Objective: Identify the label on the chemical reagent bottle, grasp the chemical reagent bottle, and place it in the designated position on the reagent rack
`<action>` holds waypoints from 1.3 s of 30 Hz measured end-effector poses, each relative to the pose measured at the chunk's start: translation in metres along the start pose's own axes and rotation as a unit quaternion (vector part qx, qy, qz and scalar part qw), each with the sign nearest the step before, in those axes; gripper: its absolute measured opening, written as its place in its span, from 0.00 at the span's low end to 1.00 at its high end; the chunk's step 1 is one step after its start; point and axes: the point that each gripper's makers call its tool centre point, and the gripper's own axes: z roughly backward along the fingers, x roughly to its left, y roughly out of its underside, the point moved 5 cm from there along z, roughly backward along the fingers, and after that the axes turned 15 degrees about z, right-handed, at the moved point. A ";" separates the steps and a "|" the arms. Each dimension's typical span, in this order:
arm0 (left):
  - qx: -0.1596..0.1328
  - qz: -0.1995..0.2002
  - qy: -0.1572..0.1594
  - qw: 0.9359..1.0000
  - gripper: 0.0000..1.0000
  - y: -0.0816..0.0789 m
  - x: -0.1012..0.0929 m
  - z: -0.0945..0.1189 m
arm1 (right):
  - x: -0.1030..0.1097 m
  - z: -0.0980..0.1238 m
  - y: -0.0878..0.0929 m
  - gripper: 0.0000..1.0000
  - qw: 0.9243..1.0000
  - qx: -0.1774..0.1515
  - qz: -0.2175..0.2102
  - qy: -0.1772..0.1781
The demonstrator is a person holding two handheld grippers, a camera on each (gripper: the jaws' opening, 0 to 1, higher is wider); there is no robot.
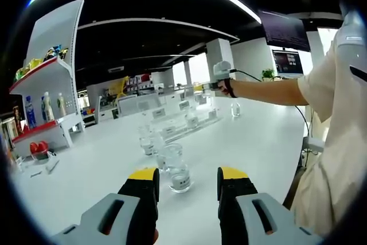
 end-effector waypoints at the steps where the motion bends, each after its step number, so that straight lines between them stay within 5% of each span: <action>1: 0.001 0.000 0.000 1.000 0.41 0.000 0.000 0.000 | 0.001 0.000 0.000 0.18 1.000 -0.001 -0.001 -0.001; 39: 0.000 -0.001 0.000 1.000 0.41 0.001 0.000 -0.001 | 0.004 0.000 0.013 0.18 1.000 0.028 0.003 -0.014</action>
